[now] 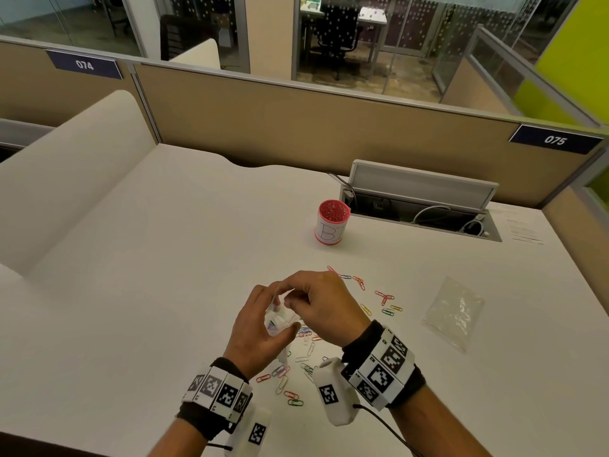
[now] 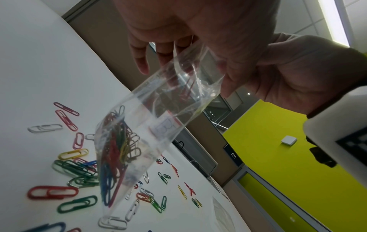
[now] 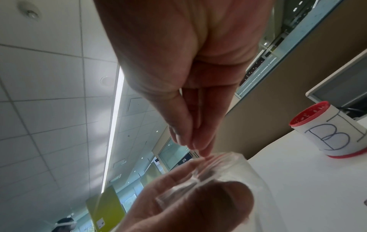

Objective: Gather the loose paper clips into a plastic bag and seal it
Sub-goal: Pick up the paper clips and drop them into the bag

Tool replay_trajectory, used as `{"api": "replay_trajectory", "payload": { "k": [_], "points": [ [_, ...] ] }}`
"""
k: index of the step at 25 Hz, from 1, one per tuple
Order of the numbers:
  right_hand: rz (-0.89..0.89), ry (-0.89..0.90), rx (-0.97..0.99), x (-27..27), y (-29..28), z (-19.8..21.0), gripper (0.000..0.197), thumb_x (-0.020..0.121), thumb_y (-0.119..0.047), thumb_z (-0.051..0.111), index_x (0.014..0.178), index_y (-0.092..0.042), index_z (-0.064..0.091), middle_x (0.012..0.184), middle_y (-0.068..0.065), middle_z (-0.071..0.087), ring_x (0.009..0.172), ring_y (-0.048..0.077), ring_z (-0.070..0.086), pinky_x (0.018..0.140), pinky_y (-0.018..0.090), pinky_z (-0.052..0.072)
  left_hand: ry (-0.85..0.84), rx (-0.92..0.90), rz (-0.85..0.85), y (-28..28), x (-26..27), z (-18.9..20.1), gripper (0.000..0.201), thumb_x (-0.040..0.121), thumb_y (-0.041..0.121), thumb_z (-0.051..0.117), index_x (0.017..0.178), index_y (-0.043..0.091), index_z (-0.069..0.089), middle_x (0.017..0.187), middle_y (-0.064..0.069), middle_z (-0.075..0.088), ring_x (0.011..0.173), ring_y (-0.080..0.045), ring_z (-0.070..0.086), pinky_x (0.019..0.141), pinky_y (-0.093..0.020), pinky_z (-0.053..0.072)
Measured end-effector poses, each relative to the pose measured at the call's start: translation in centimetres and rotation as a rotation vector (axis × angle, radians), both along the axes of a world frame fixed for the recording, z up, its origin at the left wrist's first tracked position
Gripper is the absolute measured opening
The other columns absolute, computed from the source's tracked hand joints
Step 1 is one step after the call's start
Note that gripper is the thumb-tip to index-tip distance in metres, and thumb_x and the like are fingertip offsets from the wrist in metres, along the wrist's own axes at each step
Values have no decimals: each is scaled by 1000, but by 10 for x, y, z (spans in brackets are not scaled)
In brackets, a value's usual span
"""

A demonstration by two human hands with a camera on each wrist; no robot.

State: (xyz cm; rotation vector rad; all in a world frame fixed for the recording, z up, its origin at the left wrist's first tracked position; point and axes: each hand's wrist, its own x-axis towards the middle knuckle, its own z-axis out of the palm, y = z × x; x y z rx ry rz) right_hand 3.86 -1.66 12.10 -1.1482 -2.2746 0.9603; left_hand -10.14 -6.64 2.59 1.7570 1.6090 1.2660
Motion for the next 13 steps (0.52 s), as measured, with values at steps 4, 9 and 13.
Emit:
{"api": "replay_trajectory", "payload": {
  "k": [4,9,13],
  "points": [
    [-125,137,-117,25,12,-24,16,84,-13,68,99,-19,73,96,-9,72,89,2,66,84,20,54,20,-24,17,-2,-8,-2,67,70,47,64,128,19,48,96,11,49,94,0,51,75,-4,42],
    [-357,-245,-258,98,27,-121,62,82,-43,69,136,-23,46,149,1,40,139,18,33,112,36,31,21,-32,78,-5,-24,-1,72,68,52,61,129,16,48,96,8,51,92,-5,54,77,-7,39],
    [-479,-577,-294,142,40,-167,100,76,-67,60,150,-18,15,161,7,6,147,27,5,118,48,16,22,-25,127,-6,-37,-1,72,67,51,61,128,14,49,94,4,52,93,-6,55,77,-10,39]
  ]
}}
